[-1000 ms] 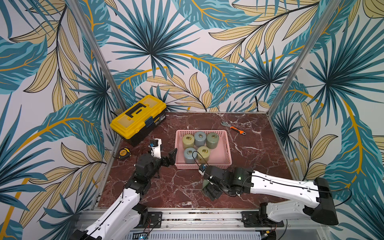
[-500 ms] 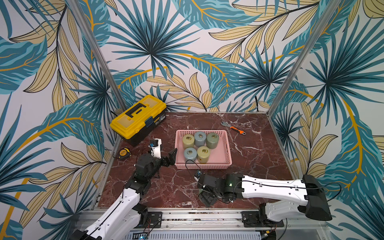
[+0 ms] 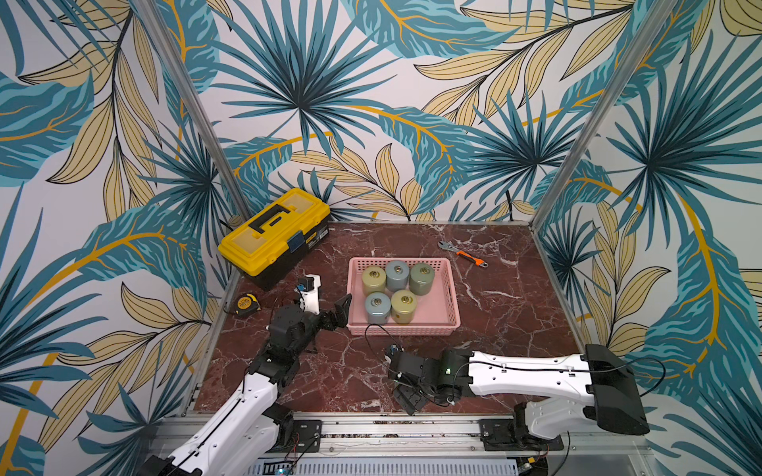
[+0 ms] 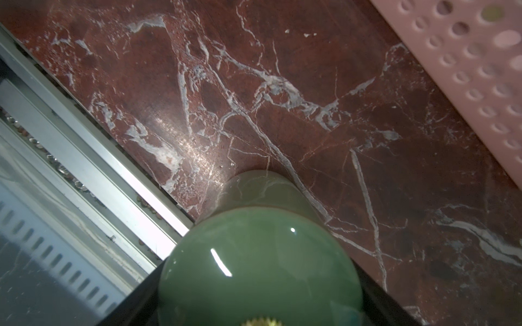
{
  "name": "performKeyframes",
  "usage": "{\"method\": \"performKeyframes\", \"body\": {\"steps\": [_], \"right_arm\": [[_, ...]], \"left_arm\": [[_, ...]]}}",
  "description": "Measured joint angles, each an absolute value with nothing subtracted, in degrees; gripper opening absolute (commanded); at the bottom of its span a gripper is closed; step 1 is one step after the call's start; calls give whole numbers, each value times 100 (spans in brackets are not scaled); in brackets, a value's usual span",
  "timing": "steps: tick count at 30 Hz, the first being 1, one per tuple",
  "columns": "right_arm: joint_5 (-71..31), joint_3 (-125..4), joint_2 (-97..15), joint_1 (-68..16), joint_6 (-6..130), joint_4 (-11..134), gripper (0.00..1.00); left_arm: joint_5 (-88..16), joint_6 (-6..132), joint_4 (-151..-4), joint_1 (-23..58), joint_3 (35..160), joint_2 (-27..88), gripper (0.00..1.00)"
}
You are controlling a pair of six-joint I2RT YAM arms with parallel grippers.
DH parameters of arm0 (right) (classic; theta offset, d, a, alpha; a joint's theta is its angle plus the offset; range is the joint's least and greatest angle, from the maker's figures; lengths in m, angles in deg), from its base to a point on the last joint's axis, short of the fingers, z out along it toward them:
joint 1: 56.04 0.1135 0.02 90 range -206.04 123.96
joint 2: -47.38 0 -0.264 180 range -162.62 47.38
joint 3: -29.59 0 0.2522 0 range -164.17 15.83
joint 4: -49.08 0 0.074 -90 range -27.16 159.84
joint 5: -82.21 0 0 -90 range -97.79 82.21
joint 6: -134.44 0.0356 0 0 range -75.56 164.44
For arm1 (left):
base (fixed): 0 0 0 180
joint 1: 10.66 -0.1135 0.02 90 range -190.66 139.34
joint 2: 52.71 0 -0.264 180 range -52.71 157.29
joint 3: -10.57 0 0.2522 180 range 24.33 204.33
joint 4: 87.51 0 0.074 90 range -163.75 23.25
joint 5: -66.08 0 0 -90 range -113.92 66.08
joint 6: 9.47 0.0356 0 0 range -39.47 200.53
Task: Take the tea canister out of the basket
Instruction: Place the tea canister at the center of the board.
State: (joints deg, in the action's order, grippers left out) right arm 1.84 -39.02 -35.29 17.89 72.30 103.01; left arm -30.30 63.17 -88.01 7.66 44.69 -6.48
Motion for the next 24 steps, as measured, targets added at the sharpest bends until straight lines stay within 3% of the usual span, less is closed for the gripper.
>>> {"method": "performKeyframes", "body": {"steps": [11, 13, 18, 24], "right_arm": [[184, -3849, -3702, 1842, 7280, 10154, 58], [186, -3847, -3702, 1844, 7297, 10143, 65], [212, -3843, -3702, 1870, 7343, 10128, 99], [210, -3849, -3702, 1894, 7381, 10073, 99]], "left_arm": [[-3030, 6317, -8801, 766, 4469, -648, 100], [-3030, 6317, -8801, 766, 4469, -648, 100], [-3032, 6317, -8801, 766, 4469, -648, 100], [-3032, 6317, -8801, 766, 4469, -648, 100]]}}
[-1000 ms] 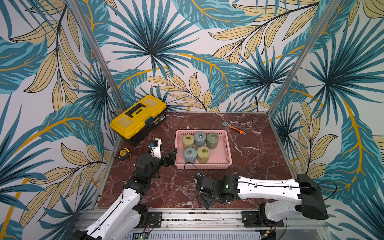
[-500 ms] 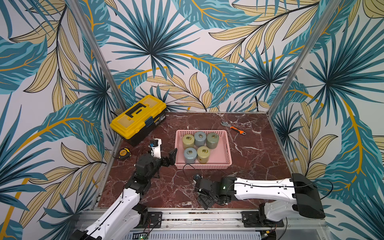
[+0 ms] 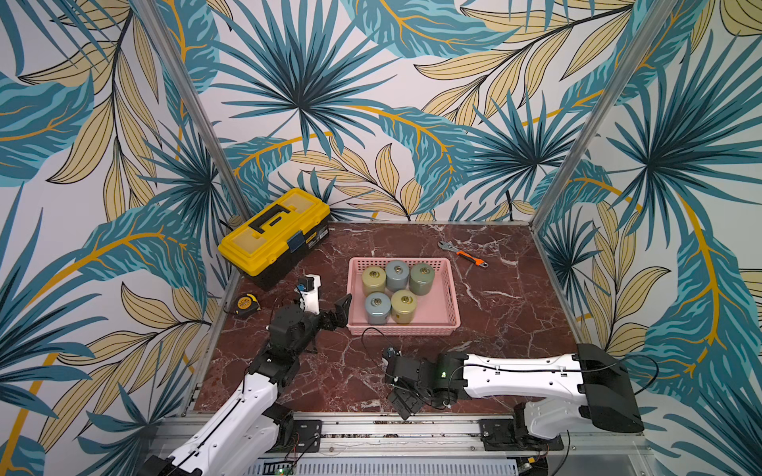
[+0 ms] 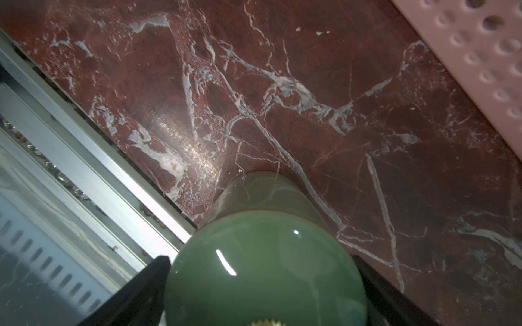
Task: Take the tea canister out of the basket
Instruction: Place the tea canister at the center of the board, then pick up the tea canister from the basket.
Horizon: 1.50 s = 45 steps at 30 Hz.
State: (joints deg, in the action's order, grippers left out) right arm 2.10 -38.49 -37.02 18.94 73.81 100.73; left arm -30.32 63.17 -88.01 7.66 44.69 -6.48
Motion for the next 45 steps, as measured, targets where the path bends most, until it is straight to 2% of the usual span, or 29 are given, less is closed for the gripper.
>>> {"method": "performKeyframes", "body": {"steps": [11, 20, 28, 40, 45], "right_arm": [[466, -4258, -3695, 1879, 7346, 10209, 99], [612, -4715, -3682, 1315, 7022, 10239, 99], [547, -4920, -3352, 301, 6548, 10237, 99], [112, -4745, -2718, -1564, 5820, 10148, 99], [11, -4435, -2497, -2090, 5617, 9920, 99]], "left_arm": [[-3016, 6317, -8797, 766, 4469, -648, 100], [-3086, 6369, -8377, 766, 4506, -648, 100], [-3362, 6470, -7538, 766, 5206, -473, 100], [-3617, 6524, -6425, 1007, 6373, 620, 100], [-3591, 6618, -5894, 1284, 6792, 1094, 100]]}}
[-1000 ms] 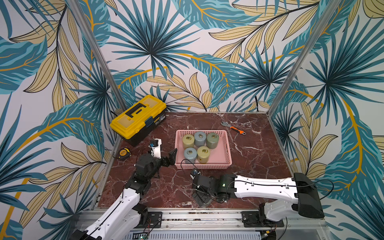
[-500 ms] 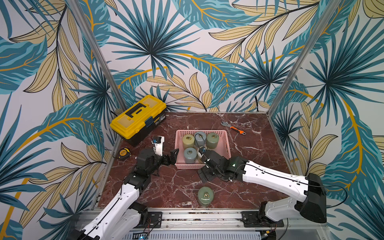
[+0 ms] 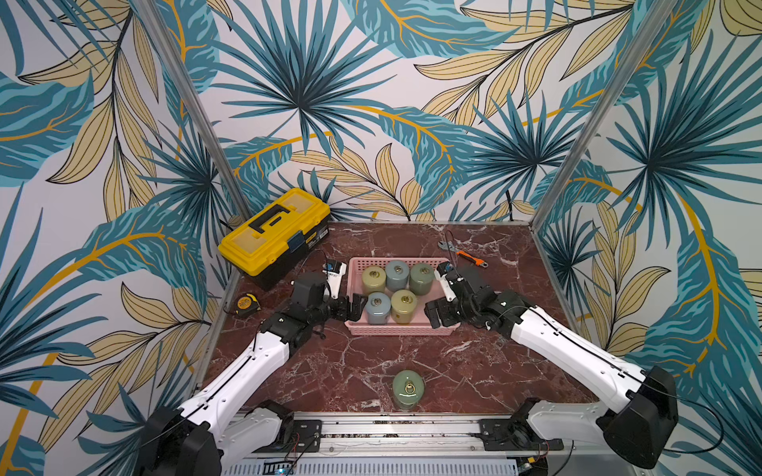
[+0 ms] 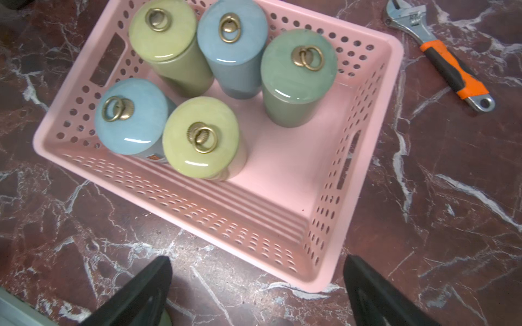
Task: Take the tea canister out of the basket
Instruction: Pick up the tea canister from the basket.
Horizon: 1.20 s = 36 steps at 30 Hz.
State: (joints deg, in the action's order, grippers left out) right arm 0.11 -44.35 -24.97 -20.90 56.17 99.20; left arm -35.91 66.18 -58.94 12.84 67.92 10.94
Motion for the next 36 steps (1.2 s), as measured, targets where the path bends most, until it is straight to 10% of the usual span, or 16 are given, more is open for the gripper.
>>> {"method": "performKeyframes", "body": {"steps": [36], "right_arm": [[232, -2995, -1745, -2226, 5162, 8237, 99]], "left_arm": [[-2024, 7138, -3778, 2622, 9214, 3929, 100]]}}
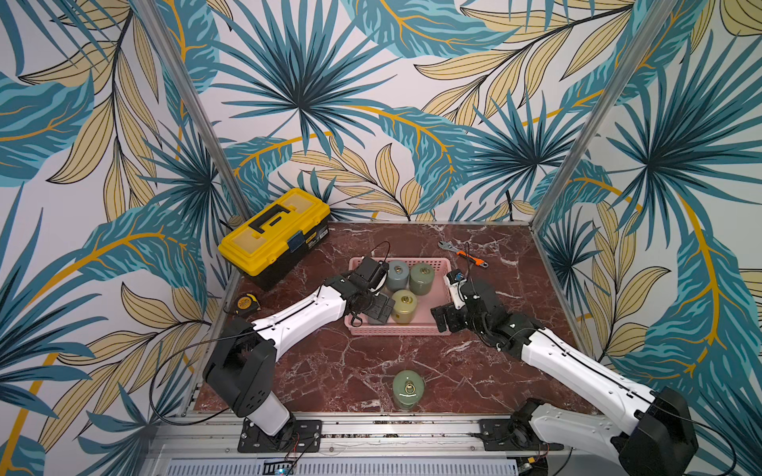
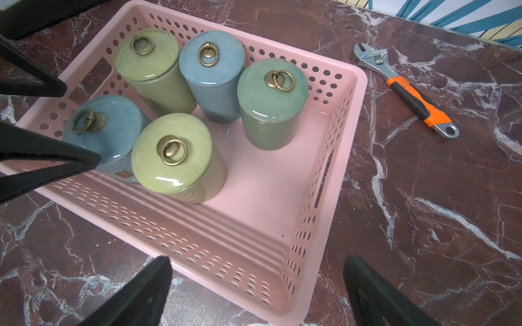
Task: Take the tea canister out of the basket
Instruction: Pick up the tea canister from the basket.
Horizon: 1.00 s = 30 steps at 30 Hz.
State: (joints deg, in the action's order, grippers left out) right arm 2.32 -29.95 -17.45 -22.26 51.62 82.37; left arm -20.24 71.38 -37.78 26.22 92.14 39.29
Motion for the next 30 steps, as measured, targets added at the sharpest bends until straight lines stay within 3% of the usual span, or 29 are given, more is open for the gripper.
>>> {"method": "performKeyframes", "body": {"steps": [18, 30], "right_arm": [[230, -2990, -1748, -2228, 5145, 8235, 99], [230, -2990, -1761, -2226, 5145, 8233, 99]], "left_arm": [[-2004, 7200, -3835, 2655, 9249, 4384, 98], [-2009, 7222, -3929, 2655, 9385, 4710, 91]]}}
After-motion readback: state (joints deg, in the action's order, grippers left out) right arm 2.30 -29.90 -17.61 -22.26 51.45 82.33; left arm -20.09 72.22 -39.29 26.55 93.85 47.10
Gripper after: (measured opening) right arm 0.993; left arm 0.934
